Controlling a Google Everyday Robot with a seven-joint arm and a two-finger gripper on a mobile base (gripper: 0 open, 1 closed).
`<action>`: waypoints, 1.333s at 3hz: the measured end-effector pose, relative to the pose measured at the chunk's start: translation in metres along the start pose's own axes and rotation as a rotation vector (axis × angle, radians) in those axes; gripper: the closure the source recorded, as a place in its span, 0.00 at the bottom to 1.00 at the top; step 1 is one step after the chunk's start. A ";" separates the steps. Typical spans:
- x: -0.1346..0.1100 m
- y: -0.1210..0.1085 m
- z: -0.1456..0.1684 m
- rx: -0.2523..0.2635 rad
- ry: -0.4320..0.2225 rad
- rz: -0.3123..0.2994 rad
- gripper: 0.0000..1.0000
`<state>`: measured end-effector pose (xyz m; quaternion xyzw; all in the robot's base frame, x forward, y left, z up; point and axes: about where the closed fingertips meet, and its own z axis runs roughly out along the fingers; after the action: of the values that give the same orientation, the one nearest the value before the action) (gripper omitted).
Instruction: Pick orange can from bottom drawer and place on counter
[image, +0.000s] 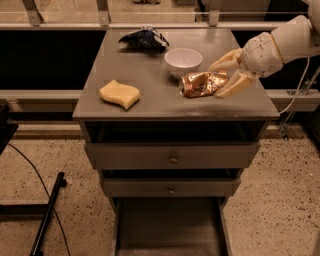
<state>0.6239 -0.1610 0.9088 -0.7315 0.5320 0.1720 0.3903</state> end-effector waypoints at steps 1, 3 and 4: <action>0.016 -0.012 0.006 -0.001 -0.028 0.071 1.00; 0.059 -0.025 0.024 -0.016 -0.027 0.188 0.82; 0.059 -0.028 0.028 -0.007 -0.029 0.186 0.57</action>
Offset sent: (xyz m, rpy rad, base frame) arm 0.0613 -0.0262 -0.0461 0.0745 0.1892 -0.1078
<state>0.6762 -0.1745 0.8630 -0.6777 0.5912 0.2202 0.3777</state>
